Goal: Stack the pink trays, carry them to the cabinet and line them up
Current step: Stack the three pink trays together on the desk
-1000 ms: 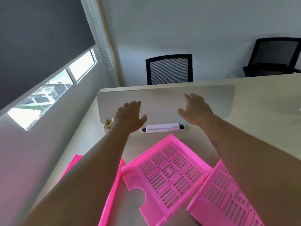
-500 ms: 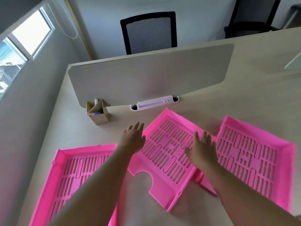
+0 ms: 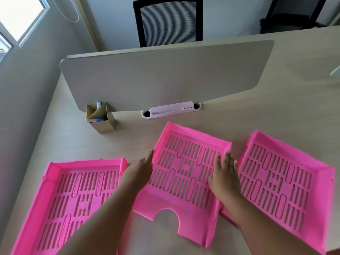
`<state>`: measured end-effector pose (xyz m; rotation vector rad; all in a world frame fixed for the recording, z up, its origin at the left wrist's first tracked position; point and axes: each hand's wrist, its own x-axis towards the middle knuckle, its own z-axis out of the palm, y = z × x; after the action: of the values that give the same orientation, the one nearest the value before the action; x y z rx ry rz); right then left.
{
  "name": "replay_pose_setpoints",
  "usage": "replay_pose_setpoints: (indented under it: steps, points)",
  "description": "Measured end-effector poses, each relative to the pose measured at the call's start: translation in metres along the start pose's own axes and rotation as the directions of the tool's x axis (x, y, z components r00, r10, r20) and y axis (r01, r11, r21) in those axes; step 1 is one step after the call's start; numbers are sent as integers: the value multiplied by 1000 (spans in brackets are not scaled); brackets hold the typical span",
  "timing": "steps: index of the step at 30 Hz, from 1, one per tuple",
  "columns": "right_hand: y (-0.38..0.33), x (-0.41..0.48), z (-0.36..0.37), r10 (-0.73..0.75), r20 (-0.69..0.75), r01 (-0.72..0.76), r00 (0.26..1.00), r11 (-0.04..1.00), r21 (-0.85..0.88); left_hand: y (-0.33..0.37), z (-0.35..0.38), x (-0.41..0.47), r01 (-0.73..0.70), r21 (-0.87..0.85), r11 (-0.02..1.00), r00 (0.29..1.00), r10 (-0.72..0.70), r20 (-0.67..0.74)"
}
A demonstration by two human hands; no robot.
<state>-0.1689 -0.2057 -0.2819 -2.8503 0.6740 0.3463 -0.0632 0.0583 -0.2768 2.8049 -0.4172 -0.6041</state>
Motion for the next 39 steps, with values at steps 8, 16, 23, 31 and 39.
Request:
replay_pose_setpoints:
  steps: [8, 16, 23, 31, 39]
  points:
    - [1, 32, -4, -226, -69, 224, 972, 974, -28, 6, 17, -34, 64, -62, 996, 992, -71, -108]
    - [11, 68, -11, -408, -56, 406, 911, 913, -37, 38, 47, -63, 238, -234, 942, 938, -286, -197]
    - [6, 57, -14, -350, -80, 355, 933, 932, 75, 40, 48, -67, 217, -169, 961, 943, -251, -219]
    - [4, 28, -1, -269, -85, 273, 959, 961, 37, 36, 49, -66, 150, -84, 985, 957, -166, -237]
    - [50, -5, -37, -226, -130, 223, 965, 974, -42, 76, 27, -48, -227, 147, 963, 932, 258, -254]
